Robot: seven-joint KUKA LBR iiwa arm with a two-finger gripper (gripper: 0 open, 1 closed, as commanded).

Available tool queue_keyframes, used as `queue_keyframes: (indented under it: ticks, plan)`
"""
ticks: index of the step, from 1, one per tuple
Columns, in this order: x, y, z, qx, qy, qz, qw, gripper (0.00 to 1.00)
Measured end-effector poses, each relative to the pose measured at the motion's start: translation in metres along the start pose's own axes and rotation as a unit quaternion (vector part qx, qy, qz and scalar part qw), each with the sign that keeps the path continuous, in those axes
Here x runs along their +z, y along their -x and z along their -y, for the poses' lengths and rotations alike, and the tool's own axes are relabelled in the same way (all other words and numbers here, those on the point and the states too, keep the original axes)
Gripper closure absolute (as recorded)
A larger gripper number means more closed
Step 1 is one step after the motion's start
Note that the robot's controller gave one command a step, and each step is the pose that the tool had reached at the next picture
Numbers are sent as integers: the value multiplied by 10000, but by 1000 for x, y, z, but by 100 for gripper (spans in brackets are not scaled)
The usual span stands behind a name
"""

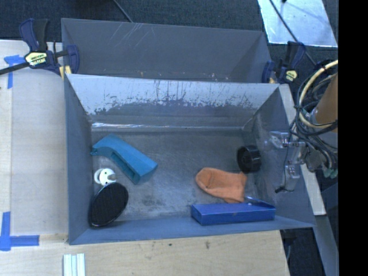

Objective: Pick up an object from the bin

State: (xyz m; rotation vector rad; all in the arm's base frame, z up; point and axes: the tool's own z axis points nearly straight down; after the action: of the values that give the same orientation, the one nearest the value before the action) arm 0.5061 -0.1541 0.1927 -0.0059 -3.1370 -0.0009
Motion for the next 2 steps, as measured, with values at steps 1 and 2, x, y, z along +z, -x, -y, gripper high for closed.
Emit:
queue_keyframes:
  ticks: [1, 2]
  plan:
    - [-5, 2, -1, -17, -9, 41, 10000, 0]
    - [45, 33, -31, -392, -17, 64, 9992, 0]
